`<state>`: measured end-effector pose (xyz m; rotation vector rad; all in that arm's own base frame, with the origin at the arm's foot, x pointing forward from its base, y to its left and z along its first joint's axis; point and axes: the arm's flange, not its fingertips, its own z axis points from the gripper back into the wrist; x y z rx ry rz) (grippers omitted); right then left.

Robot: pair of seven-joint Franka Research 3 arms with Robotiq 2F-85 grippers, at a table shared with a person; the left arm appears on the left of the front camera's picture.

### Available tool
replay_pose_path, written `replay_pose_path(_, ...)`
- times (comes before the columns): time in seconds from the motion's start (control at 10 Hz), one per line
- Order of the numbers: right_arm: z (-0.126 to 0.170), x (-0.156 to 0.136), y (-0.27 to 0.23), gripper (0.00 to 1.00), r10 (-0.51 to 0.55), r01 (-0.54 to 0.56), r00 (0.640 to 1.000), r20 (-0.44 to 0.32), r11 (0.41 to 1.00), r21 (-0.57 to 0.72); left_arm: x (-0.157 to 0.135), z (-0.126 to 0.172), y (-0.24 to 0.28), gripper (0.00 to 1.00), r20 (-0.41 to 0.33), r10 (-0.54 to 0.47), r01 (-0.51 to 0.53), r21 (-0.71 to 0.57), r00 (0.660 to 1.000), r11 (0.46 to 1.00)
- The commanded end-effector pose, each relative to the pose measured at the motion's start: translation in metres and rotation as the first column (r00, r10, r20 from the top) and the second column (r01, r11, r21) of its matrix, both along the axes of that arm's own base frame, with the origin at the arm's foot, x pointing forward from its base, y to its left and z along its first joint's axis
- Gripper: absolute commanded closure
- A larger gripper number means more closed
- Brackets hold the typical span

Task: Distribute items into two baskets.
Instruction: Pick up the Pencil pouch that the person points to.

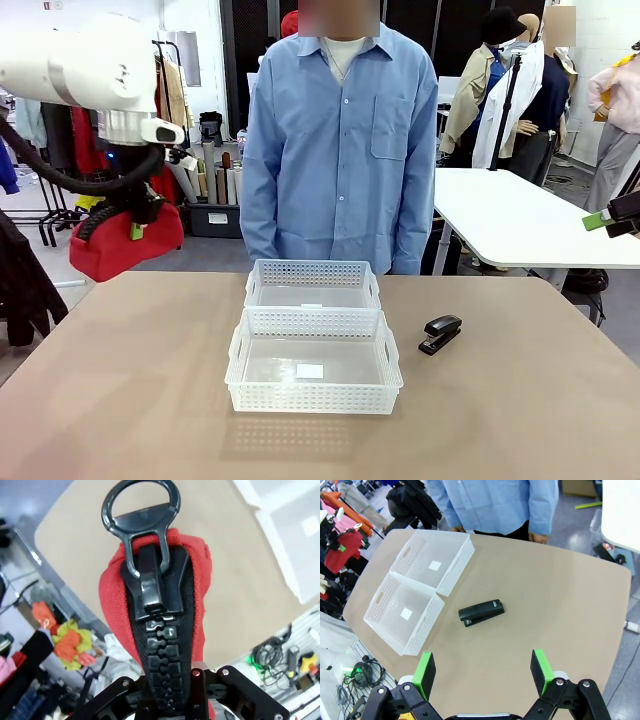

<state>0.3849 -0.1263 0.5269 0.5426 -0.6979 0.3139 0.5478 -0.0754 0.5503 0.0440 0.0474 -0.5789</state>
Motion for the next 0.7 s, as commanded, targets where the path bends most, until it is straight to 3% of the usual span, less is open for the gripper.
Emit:
replay_pose_path(0.0, 0.000, 0.001, 0.000, 0.00, 0.003, -0.003, 1.000, 0.009, 1.000, 0.010, -0.028, 0.003, 0.022, 1.00, -0.039, -0.090, 0.087, -0.076, 0.995, 0.993)
replay_pose_path(0.1, 0.000, 0.001, 0.000, 0.00, 0.003, -0.003, 1.000, 0.009, 1.000, 0.010, -0.037, 0.008, 0.021, 1.00, -0.049, -0.147, 0.142, -0.093, 0.988, 0.985)
replay_pose_path(0.3, 0.000, 0.001, 0.000, 0.00, 0.003, -0.003, 1.000, 0.009, 1.000, 0.010, -0.057, 0.020, 0.014, 1.00, 0.001, -0.237, 0.236, -0.101, 0.971, 0.966)
replay_pose_path(0.6, 0.000, 0.001, 0.000, 0.00, 0.003, -0.003, 1.000, 0.009, 1.000, 0.010, -0.086, 0.042, 0.003, 1.00, 0.060, -0.274, 0.279, -0.108, 0.960, 0.954)
